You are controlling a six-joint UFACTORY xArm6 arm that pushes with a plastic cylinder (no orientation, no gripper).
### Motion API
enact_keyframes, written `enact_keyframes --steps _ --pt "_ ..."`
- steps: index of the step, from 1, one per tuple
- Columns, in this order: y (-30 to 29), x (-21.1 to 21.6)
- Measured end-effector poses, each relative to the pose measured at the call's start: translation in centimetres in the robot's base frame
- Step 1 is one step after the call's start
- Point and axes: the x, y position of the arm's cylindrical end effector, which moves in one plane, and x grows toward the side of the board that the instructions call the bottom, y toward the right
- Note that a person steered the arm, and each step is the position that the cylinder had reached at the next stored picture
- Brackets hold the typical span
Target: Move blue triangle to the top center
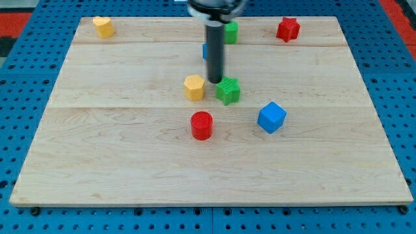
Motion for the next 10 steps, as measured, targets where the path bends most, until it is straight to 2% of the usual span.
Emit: enact_keyframes --steps 1,2,3,5,6,7,10 --pt "3.8 -2.6" --pt "2.2 -5.7" --pt "-4.0 -7.6" --pt "-9.3 -3.9" --pt "-10.5 -7.3" --pt "-5.5 -7.4" --pt "-5.7 -10.9"
